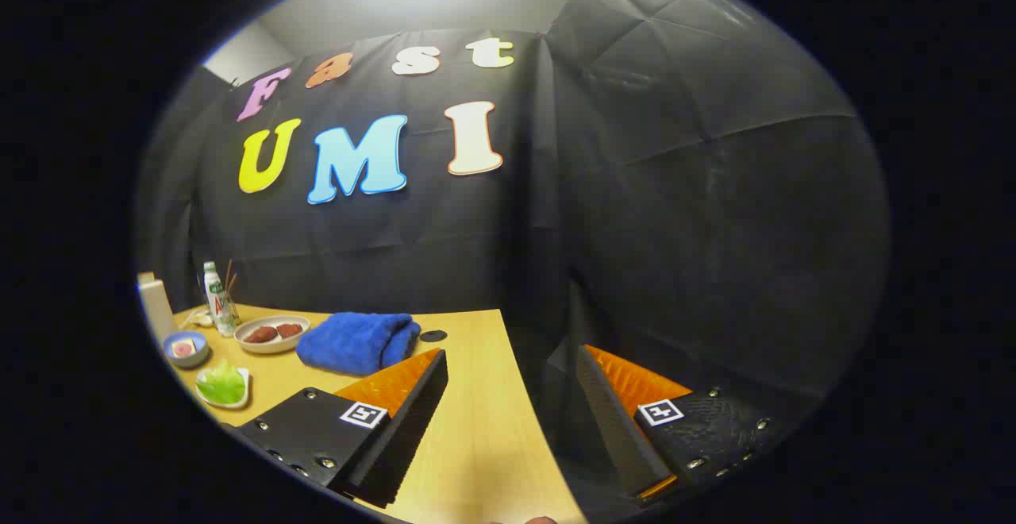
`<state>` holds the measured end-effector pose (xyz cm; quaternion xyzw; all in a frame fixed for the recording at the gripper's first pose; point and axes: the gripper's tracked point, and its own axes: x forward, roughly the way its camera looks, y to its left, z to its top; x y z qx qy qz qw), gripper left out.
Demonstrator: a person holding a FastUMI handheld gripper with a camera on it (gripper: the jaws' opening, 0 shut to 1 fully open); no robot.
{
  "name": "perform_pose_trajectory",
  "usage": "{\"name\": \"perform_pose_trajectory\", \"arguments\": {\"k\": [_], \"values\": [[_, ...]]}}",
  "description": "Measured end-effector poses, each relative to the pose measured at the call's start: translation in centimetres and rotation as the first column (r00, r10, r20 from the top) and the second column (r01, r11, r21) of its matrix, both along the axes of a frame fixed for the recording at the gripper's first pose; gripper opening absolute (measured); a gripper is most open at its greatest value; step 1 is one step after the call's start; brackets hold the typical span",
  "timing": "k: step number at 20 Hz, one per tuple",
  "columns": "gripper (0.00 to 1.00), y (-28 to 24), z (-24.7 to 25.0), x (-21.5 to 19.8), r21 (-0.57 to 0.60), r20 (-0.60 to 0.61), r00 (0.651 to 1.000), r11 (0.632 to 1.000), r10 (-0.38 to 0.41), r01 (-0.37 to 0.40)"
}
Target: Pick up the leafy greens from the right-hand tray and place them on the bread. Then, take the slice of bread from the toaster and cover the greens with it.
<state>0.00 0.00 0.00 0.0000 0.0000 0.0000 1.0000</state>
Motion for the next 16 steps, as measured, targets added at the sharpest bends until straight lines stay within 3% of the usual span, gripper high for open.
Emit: {"name": "perform_pose_trajectory", "arguments": {"k": [5, 10, 16], "values": [[0.99, 6.5, 3.5, -3.3, -0.038, 0.015, 1.0, 0.999, -0.016, 0.017], [0.99, 13.6, 5.4, -6.7, -0.043, 0.06, 0.997, 0.998, 0.053, -0.051], [0.99, 19.6, 4.5, -7.9, -0.086, 0.025, 0.992, 0.988, 0.127, -0.124]]}}
